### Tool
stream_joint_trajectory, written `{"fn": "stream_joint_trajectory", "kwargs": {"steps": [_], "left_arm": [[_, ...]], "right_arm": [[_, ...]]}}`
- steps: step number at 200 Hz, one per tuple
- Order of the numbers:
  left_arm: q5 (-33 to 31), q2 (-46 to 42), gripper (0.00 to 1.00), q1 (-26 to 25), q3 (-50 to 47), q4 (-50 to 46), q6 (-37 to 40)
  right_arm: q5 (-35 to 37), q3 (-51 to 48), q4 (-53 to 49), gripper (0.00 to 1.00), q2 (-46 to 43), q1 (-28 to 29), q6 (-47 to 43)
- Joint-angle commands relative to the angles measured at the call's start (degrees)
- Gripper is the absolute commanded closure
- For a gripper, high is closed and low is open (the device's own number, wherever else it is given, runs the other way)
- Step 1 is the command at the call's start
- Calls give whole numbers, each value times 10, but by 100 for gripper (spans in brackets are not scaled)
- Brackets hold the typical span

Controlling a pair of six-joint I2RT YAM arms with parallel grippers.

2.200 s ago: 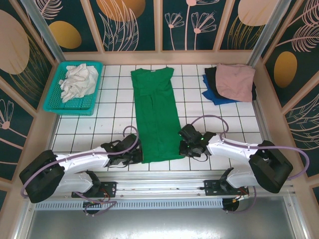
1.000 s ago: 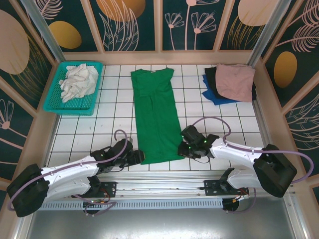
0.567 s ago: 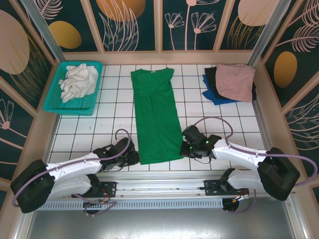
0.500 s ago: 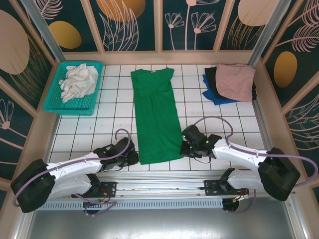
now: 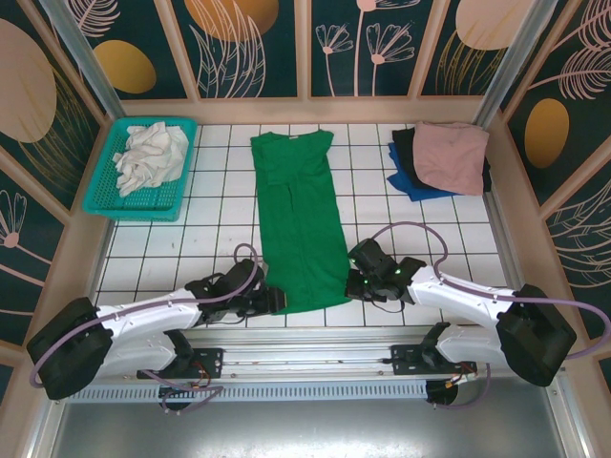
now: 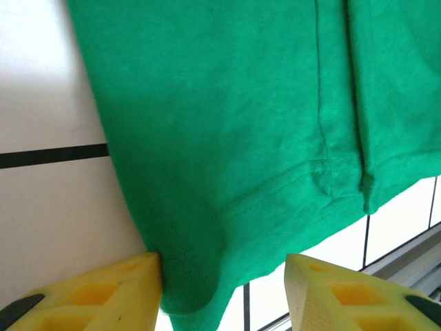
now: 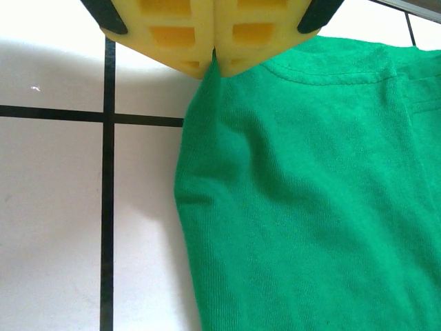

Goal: Fold and stack the t-shirts

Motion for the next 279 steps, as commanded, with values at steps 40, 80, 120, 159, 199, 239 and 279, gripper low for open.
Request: {"fn": "stream_joint_trajectory", "kwargs": {"steps": [40, 80, 120, 159, 199, 239, 279], "left_arm": [[17, 30, 71, -2, 31, -92, 43], [-13, 21, 100, 0, 71, -94, 49], [-55, 12, 100, 77, 136, -91, 83], [-66, 115, 100, 174, 253, -74, 162], [-28, 237, 100, 271, 364, -62, 207], [14, 355, 100, 316, 450, -68, 239], [40, 414, 100, 336, 488, -72, 253]], "right_arm": [[21, 12, -1, 100, -4, -5, -13], [25, 38, -3, 100, -4, -8, -25], [40, 98, 1, 100, 19, -34, -61], [32, 203, 50, 100, 121, -102, -131], [-15, 364, 74, 100, 281, -182, -192], [-66, 534, 37, 100, 432, -224, -229], [-88, 616, 11, 100, 515, -236, -237]]}}
